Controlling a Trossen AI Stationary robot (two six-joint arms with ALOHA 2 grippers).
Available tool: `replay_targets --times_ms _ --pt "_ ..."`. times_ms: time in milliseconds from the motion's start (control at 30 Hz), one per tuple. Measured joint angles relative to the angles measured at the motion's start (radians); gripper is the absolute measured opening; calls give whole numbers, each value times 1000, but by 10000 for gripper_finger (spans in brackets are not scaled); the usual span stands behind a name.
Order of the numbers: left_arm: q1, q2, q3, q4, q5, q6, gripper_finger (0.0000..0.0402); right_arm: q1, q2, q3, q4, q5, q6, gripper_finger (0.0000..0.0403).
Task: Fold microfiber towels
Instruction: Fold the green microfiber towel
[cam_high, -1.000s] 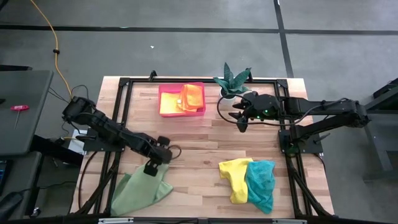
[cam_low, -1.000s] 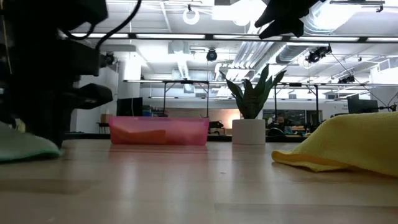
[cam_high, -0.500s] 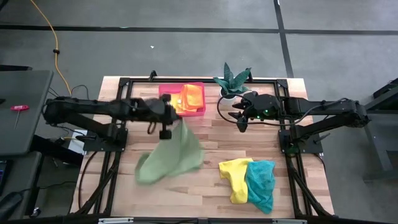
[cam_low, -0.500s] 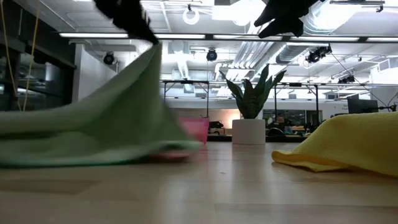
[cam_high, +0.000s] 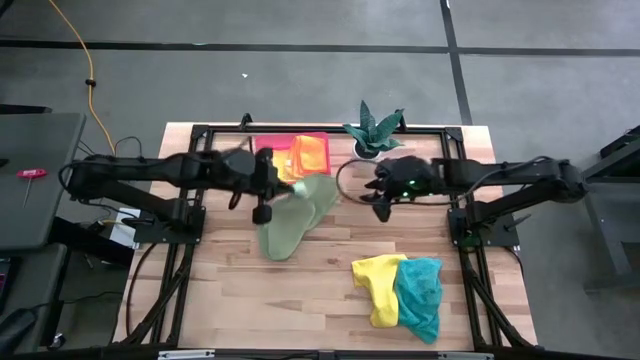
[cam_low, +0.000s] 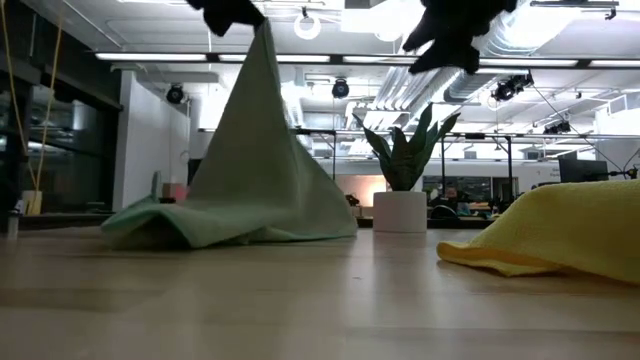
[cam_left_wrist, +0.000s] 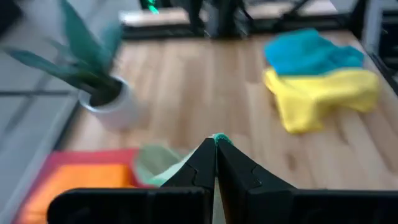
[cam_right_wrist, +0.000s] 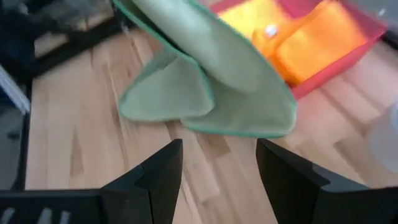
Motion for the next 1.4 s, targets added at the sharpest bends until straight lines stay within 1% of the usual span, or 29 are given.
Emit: replay_targets --times_ms 167,267,367,433,500,600,700,833,933,1067,1233,1400 --pt "-117 2 -92 23 24 -128 0 21 130 0 41 -14 -77 197" --pt "-211 3 -160 24 32 -230 0 27 198 0 92 -15 -121 197" --pt "-315 3 -238 28 70 -338 0 26 253 0 131 -39 -152 197" --pt "-379 3 -287 49 78 -406 0 23 283 0 150 -59 -178 197" --pt "-434 3 -339 77 63 -465 0 22 309 0 162 -67 -199 197" --pt "-489 3 -407 140 -2 -548 0 22 342 0 182 -67 -250 197" --pt "-511 3 -454 180 -49 -615 0 22 372 0 201 -67 -305 197" --pt "-512 3 -472 197 -92 -661 0 22 415 0 209 -91 -345 197" --pt "-506 3 -472 211 -103 -663 0 22 457 -1 187 -118 -380 197" --pt "-498 3 -472 238 -105 -655 0 22 511 -1 184 -122 -458 197" --pt "-497 3 -472 255 -108 -659 0 6 547 -1 192 -45 -527 197" --pt "-498 3 -472 254 -108 -663 0 -20 553 -1 193 -43 -637 197"
